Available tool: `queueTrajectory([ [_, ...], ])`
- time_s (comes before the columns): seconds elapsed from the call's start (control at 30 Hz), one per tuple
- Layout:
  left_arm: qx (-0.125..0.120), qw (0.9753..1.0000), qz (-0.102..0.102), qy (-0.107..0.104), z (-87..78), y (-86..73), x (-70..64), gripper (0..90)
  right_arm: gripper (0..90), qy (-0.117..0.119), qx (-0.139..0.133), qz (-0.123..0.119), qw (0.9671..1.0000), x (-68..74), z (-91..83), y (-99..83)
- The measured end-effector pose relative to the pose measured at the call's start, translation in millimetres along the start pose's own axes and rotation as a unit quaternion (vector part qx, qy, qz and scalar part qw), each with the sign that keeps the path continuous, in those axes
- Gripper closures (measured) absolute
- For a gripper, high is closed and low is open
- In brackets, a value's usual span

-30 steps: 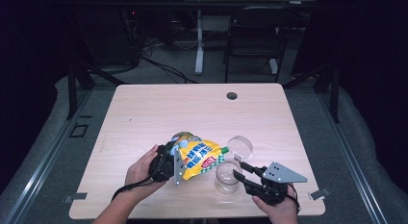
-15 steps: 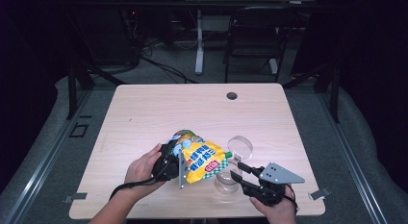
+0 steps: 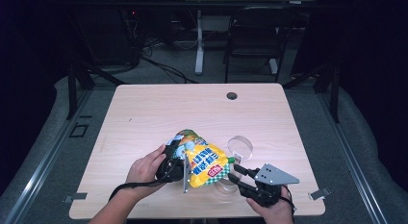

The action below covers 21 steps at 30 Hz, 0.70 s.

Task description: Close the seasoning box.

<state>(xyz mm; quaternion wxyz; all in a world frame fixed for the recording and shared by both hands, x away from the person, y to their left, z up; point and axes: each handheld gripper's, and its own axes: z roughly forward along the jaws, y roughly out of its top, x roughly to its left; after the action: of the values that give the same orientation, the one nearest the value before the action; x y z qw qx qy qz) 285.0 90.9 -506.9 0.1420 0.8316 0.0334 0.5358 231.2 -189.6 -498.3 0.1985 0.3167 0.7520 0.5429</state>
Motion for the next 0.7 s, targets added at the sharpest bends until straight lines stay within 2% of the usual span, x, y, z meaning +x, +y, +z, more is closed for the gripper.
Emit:
queueTrajectory([
  [0.4,0.004,0.9997,0.023,0.006,1.8,3.2,-3.1,59.9,67.2,0.002,0.020,-0.018,0.9996,4.0,3.6,-0.5],
  [0.53,0.008,0.9991,0.040,0.013,1.8,4.3,-3.6,59.9,67.8,0.002,0.025,-0.018,0.9995,5.1,5.5,-1.1],
  [0.7,0.010,0.9988,0.046,0.014,1.9,4.7,-3.5,59.9,67.5,0.004,0.029,-0.017,0.9994,4.9,6.6,-1.5],
])
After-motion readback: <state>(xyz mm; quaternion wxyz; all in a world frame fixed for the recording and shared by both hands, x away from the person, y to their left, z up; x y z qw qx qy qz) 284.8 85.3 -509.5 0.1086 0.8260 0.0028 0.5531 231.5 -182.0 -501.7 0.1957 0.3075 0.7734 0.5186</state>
